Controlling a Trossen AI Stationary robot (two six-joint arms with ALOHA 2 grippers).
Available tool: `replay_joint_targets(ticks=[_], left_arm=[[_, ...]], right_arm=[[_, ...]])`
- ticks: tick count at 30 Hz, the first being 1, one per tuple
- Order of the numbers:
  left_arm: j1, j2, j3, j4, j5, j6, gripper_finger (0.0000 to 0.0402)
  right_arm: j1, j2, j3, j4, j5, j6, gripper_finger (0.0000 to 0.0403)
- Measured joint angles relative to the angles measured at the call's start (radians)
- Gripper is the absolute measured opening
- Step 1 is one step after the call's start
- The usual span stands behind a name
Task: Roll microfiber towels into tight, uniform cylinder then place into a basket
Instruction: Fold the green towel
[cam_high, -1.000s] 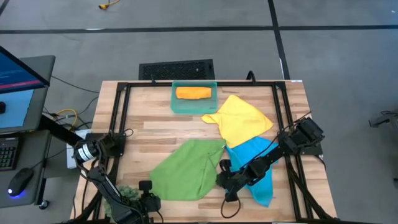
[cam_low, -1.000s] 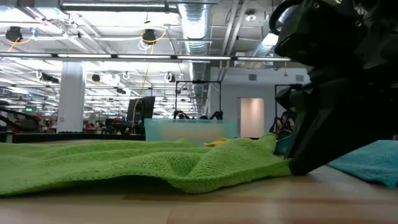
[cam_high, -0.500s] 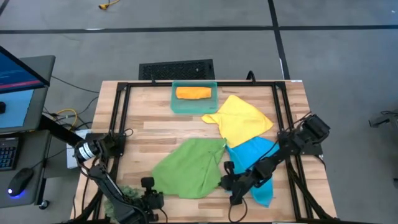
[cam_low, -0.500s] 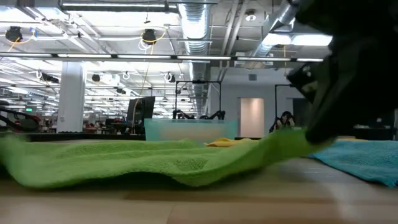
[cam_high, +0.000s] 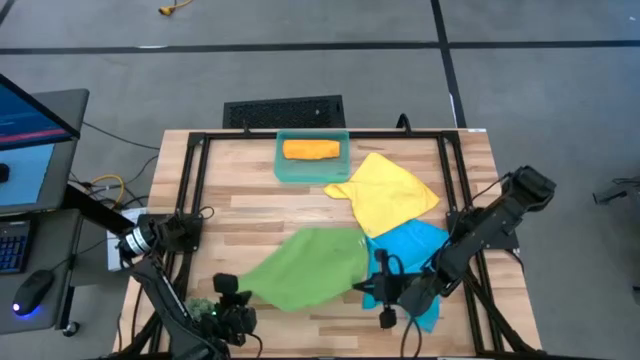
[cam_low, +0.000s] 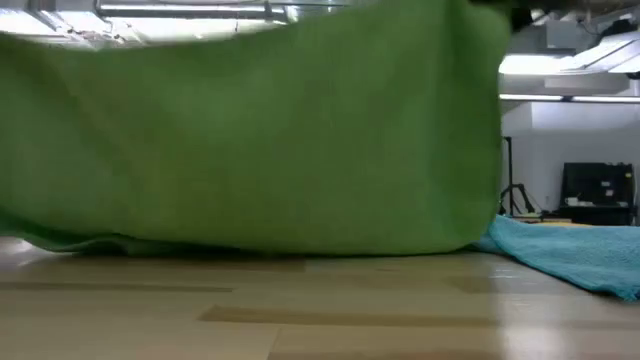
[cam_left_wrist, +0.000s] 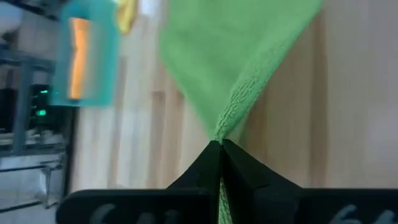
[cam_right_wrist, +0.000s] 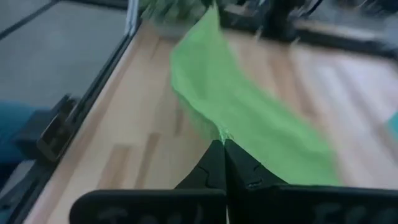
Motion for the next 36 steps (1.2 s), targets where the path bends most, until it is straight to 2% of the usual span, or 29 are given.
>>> replay_joint_targets(ticks=[3,15,20,26,29,33,36], left_arm=[[0.013,-0.031,0.012,0.012,-0.044,0.110,0.0000],[0.118,-0.172,0.010,0.010,-0.189,0.243,0.0000],[0.148,-0.229,0.010,0.011,-0.195,0.315,0.0000],[0.194,-0.309,0.010,0.011,-0.242,0.397,0.0000],[0.225,-0.359,0.010,0.011,-0.245,0.458,0.0000],[0.274,-0.436,0.011,0.011,-0.209,0.587,0.0000],[0.317,-0.502,0.010,0.012,-0.182,0.647,0.0000]], right_arm=[[-0.013,-0.049,0.000,0.002,0.037,-0.049,0.0003],[-0.046,-0.132,0.002,0.013,0.079,-0.130,0.0003],[-0.057,-0.138,0.017,-0.006,0.079,-0.152,0.0003],[-0.126,-0.146,0.098,-0.032,0.079,-0.304,0.0004],[-0.181,-0.160,0.157,-0.127,0.087,-0.348,0.0003],[-0.247,-0.181,0.213,-0.256,0.174,-0.353,0.0003],[-0.295,-0.186,0.231,-0.282,0.180,-0.382,0.0003]])
